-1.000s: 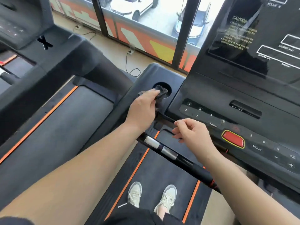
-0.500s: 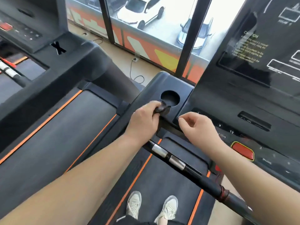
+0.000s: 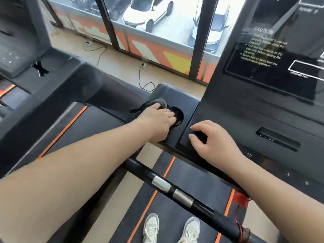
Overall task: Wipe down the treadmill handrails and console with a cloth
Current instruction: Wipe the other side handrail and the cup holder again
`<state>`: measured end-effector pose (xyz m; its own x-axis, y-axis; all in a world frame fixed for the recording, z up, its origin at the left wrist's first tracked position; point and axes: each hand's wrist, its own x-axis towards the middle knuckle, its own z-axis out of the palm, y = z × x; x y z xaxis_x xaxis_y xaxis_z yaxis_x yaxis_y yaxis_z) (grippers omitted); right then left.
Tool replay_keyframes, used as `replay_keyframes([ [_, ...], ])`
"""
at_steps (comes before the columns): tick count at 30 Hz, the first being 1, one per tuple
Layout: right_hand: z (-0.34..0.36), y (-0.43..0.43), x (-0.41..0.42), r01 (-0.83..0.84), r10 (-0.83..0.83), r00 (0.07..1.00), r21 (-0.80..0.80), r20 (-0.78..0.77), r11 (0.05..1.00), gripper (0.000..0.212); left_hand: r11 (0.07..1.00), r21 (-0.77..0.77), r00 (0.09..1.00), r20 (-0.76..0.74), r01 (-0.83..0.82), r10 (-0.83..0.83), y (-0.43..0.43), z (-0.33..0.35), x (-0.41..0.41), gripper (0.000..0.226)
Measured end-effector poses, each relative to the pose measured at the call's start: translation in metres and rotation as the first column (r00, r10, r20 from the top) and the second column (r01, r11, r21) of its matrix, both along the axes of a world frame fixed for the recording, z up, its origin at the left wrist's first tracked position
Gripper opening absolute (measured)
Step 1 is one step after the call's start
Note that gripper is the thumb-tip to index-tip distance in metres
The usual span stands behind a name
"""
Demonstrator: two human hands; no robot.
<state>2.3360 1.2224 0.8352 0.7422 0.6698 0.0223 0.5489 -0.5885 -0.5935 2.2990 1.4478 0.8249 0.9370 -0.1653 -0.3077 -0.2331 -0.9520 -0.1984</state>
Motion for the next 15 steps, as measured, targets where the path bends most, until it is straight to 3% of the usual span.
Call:
replay_keyframes([
  [4,0.001,-0.005,0.004,0.004,-0.004,1.000,0.023,-0.005,1.000,0.022,0.983,0.159,0.996,-0.039,0.090,-0.085,-0.012,0.013,0.000,0.032],
  [7,0.005,-0.006,0.006,-0.009,0.010,1.000,0.050,-0.011,0.999,0.021,0.985,0.009,0.972,-0.159,-0.174,0.173,-0.033,0.023,0.014,0.031],
  [9,0.008,-0.005,0.007,-0.004,0.005,1.000,0.083,-0.022,0.997,0.019,0.898,-0.171,0.899,-0.255,-0.405,0.357,-0.035,0.031,0.027,0.031],
  [11,0.013,-0.003,0.010,0.016,-0.011,0.999,0.118,-0.046,0.993,0.016,0.709,-0.392,0.806,-0.368,-0.587,0.464,-0.030,0.034,0.029,0.025],
  [12,0.016,-0.003,0.010,0.023,-0.016,0.998,0.133,-0.060,0.991,0.015,0.571,-0.516,0.768,-0.393,-0.639,0.505,-0.025,0.033,0.027,0.019],
  [14,0.020,-0.003,0.013,0.039,-0.025,0.996,0.161,-0.090,0.986,0.016,0.211,-0.739,0.680,-0.416,-0.639,0.604,-0.014,0.036,0.024,0.010],
  [15,0.021,-0.002,0.015,0.055,-0.036,0.993,0.170,-0.111,0.984,0.016,0.061,-0.807,0.637,-0.414,-0.587,0.650,-0.007,0.039,0.026,0.017],
])
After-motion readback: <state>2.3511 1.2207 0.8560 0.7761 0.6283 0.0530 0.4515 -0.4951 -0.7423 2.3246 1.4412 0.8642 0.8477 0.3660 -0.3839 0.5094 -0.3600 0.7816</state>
